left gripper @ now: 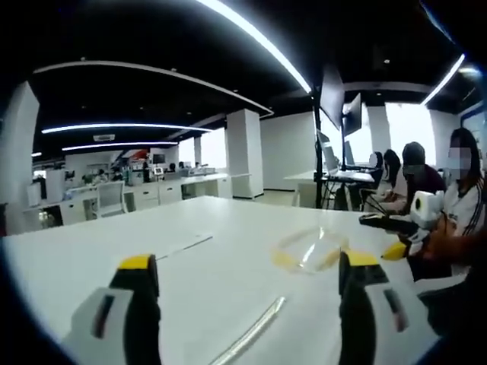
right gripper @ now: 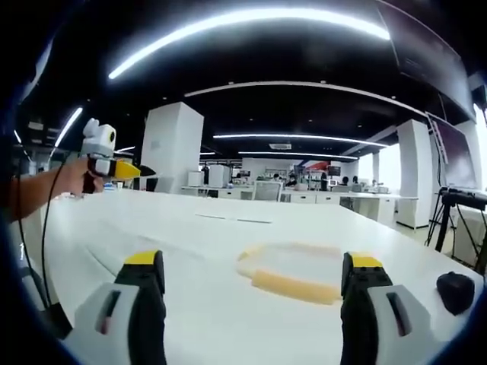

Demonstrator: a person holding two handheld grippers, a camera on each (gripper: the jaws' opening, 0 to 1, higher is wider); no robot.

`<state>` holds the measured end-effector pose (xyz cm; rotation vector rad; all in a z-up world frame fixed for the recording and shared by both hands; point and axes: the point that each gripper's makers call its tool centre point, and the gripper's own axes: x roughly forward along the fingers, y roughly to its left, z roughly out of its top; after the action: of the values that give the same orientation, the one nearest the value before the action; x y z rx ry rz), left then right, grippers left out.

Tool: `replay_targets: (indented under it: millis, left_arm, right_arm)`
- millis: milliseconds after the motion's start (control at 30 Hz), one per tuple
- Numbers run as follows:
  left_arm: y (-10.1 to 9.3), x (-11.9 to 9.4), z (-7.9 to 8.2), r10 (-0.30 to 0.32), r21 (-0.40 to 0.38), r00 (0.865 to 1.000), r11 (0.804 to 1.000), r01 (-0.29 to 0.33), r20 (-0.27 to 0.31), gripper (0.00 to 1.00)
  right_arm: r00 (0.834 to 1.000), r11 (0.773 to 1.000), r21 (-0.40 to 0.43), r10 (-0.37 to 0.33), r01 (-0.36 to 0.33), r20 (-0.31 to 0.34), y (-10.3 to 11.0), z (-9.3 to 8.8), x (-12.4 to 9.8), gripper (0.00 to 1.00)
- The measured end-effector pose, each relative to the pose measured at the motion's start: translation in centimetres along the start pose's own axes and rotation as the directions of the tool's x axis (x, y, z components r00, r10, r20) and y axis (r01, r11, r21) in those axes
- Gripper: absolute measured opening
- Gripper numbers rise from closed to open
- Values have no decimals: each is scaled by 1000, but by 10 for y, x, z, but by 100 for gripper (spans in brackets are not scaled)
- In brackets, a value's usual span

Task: Snap each plastic latch of the storage box into its locked position after aligning the lid with the box until every specified latch is closed and the lid sits flush.

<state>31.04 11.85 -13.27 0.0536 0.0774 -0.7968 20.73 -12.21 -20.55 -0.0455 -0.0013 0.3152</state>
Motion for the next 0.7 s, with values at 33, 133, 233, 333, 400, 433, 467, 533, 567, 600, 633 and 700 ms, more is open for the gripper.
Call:
replay_targets:
  millis: [33, 133, 233, 333, 400, 433, 467, 533, 567, 600, 633, 700]
  left_arm:
    - [-1, 0, 0, -2, 0, 1000, 1000, 2, -2, 99]
    - [-2, 2, 0, -10, 4, 1000, 1000, 10, -7, 99]
    - [-2, 3, 0, -9, 2, 1000, 1000, 9, -6, 99]
    - [-4, 4, -1, -14, 2, 1000, 1000, 14, -11, 99]
    - [-5, 5, -1, -16, 4, 1000, 1000, 16, -14, 99]
    - [-4, 6, 0, -15, 3, 1000, 1000, 16, -14, 99]
    - [-4, 7, 0, -15, 1, 1000, 1000, 15, -13, 99]
    - [-5, 8, 1, -18, 1, 1000, 1000, 18, -12, 99]
    - [-6, 9, 2, -20, 2, 1000, 1000, 20, -12, 99]
    - [-7, 10, 2, -22, 3, 1000, 1000, 22, -12, 99]
    - [-8, 10, 2, -24, 5, 1000, 1000, 24, -12, 99]
    - [-7, 13, 2, -25, 11, 1000, 1000, 26, -16, 99]
  right_arm:
    - [1000, 1000, 1, 0, 0, -1, 0, 0, 0, 97]
    - [1000, 1000, 3, 0, 0, -2, 0, -1, 0, 97]
    - [1000, 1000, 0, 2, -2, -3, 0, 0, 0, 97]
    - [1000, 1000, 0, 1, -1, -1, 0, 0, 0, 97]
    - [1000, 1000, 0, 0, 0, 0, -1, 1, 0, 97]
    - [1000, 1000, 0, 0, 0, 0, -1, 1, 0, 97]
    - [1000, 1000, 1, -1, 1, 0, -1, 1, 0, 97]
    - [1000, 1000, 1, 2, -2, 0, 0, 1, 0, 97]
    - [1000, 1000, 0, 2, -2, -1, 1, 1, 0, 97]
    - [1000, 1000, -1, 3, -3, -1, 1, 1, 0, 97]
    - [1000, 1000, -2, 4, -4, -2, 2, 0, 1, 97]
    - [1000, 1000, 1, 9, -9, -2, 3, 0, 1, 97]
